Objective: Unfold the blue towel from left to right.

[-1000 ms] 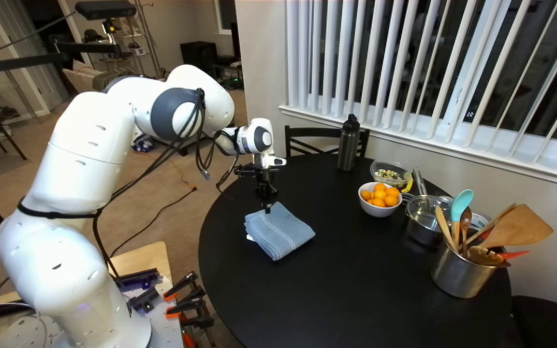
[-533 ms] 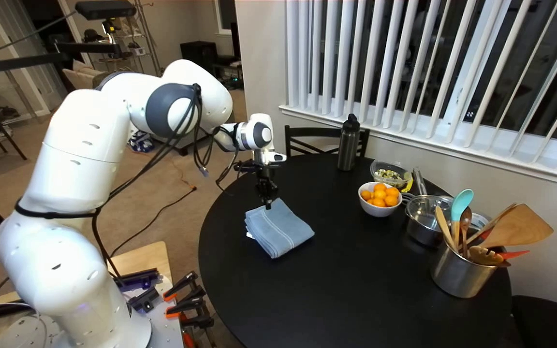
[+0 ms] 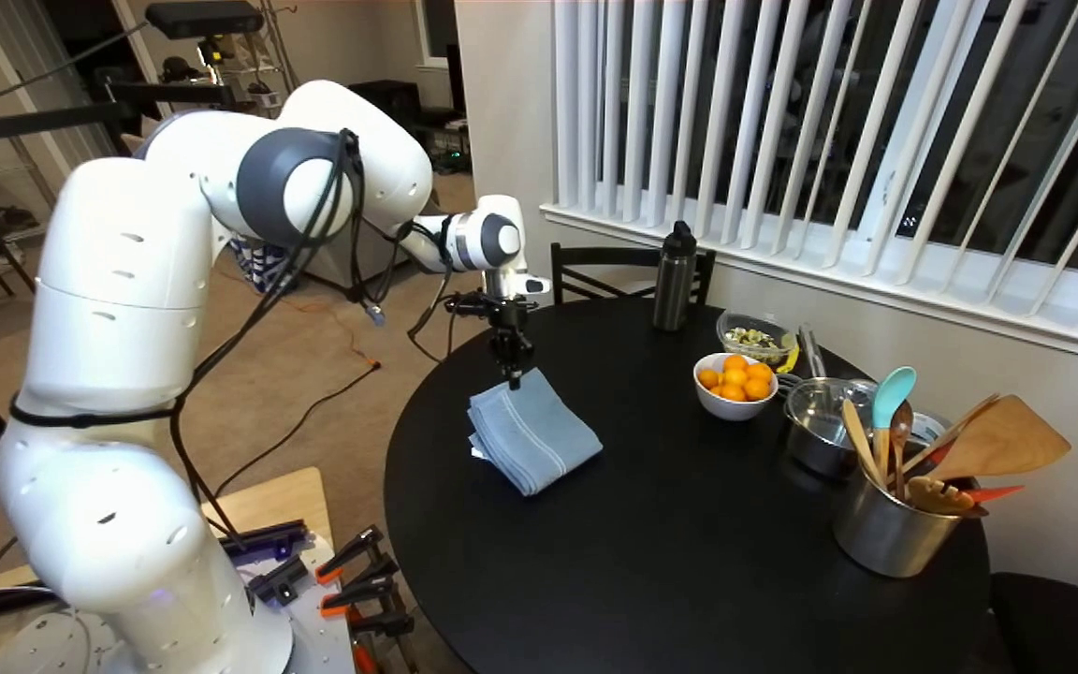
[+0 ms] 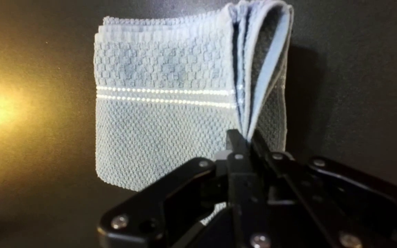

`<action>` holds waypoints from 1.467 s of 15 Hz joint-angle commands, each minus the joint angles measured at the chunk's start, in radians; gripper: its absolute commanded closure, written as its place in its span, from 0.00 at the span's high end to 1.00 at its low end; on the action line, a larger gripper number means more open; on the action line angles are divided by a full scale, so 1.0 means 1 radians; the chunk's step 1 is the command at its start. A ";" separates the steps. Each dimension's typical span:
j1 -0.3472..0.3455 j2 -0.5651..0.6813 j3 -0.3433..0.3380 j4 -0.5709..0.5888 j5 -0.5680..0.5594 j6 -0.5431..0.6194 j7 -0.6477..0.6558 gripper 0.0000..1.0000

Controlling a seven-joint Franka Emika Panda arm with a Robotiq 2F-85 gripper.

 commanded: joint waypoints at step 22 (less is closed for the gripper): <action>0.026 0.145 0.022 0.111 0.029 -0.020 -0.071 0.03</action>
